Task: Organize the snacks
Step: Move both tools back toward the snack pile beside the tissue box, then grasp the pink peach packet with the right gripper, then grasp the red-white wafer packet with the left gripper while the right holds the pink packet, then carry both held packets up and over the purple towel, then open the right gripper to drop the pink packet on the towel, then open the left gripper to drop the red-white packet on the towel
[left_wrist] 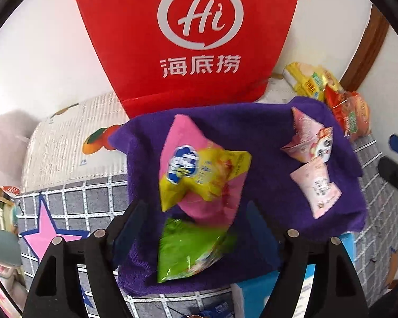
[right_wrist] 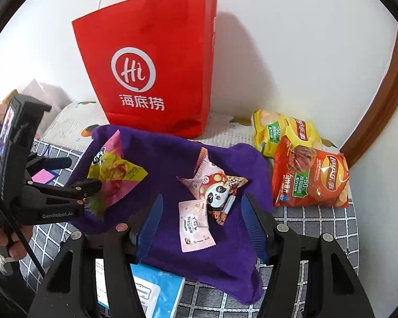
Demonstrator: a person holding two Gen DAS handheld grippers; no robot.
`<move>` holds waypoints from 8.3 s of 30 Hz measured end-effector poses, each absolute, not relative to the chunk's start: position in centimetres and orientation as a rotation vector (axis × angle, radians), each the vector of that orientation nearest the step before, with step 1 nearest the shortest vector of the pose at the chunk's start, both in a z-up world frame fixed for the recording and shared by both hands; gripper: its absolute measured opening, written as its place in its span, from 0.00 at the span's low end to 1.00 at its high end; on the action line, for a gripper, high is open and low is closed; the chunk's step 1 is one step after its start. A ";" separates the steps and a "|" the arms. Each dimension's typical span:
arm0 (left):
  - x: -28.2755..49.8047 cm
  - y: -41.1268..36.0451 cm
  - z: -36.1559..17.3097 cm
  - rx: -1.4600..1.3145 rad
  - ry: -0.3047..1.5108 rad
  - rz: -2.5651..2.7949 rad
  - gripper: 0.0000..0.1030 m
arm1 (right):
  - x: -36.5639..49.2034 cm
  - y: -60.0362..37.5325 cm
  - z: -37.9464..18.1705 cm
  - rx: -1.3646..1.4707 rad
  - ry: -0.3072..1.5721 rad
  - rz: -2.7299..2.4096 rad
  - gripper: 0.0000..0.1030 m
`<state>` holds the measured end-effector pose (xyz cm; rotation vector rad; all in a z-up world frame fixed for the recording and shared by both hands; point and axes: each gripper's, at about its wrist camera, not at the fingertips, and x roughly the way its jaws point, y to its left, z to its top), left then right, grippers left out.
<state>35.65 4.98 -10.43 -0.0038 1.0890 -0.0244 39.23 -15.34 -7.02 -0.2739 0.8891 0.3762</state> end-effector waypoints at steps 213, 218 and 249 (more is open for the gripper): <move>33.8 4.8 -6.1 -0.235 0.888 -0.213 0.44 | 43.0 -19.6 -10.8 -0.137 0.985 0.384 0.46; 35.1 4.1 -7.7 -0.249 0.914 -0.225 0.44 | 43.2 -19.4 -12.5 -0.187 1.060 0.424 0.46; 37.1 2.0 -12.2 -0.192 1.092 -0.209 0.45 | 44.0 -18.4 -13.1 -0.144 1.077 0.425 0.66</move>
